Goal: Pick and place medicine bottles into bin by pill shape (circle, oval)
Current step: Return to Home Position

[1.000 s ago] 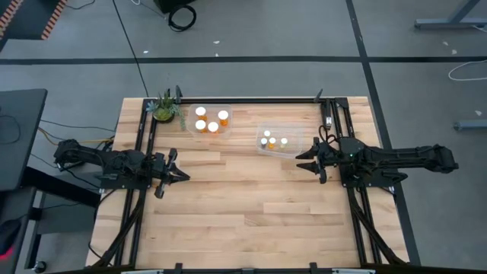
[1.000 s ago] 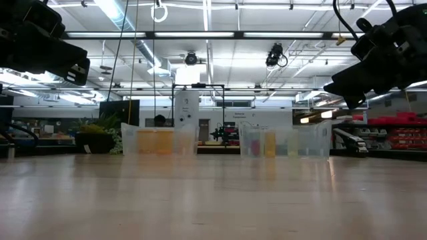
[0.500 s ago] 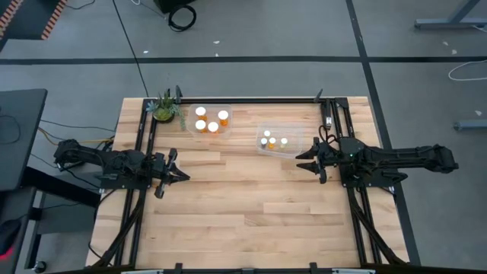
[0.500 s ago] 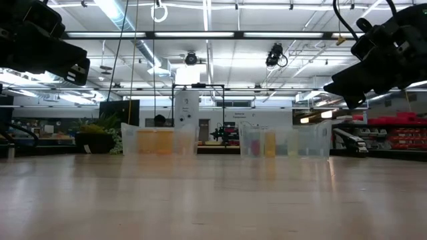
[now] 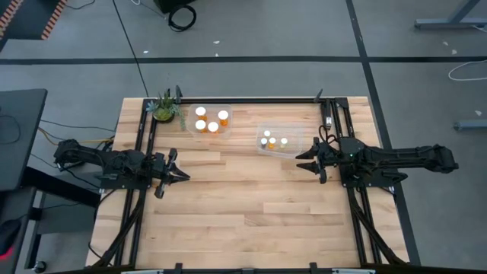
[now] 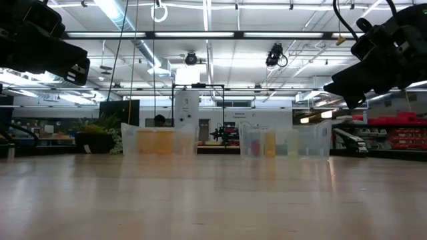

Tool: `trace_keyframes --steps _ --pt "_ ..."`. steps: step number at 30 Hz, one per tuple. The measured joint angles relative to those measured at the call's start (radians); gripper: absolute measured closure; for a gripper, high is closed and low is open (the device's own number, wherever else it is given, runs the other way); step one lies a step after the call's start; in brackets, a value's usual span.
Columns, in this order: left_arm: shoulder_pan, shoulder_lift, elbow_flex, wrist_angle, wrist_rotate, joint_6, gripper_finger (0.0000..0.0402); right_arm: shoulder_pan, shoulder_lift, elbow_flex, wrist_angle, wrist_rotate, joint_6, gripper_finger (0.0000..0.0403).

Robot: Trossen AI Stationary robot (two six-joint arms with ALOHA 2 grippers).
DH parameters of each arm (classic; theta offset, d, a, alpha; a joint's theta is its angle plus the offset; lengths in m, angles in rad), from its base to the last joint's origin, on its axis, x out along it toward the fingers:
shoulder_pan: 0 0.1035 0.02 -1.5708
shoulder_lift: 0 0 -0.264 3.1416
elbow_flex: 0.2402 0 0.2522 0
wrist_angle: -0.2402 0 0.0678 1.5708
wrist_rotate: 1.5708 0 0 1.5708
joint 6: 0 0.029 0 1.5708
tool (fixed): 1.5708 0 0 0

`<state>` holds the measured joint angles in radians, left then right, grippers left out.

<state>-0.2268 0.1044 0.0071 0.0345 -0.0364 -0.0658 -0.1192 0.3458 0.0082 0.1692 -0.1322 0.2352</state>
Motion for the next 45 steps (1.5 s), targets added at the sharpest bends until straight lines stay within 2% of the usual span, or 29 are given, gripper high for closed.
trace_keyframes --steps 10,22,35,45 --pt "0.000 0.000 0.000 0.000 0.000 -0.001 0.0374 0.000 0.000 0.000 0.000 0.000 0.000 0.0235" --pt "0.000 0.000 0.000 0.000 0.000 -0.001 0.0361 0.000 0.000 0.000 0.000 0.000 0.000 0.0235" --pt "0.000 0.000 0.000 0.000 0.000 0.000 0.0374 0.000 0.000 0.000 0.000 0.000 0.000 0.0235" --pt "0.000 0.000 0.000 0.000 0.000 -0.001 0.0363 0.000 0.000 0.000 0.000 0.000 0.000 0.0235"
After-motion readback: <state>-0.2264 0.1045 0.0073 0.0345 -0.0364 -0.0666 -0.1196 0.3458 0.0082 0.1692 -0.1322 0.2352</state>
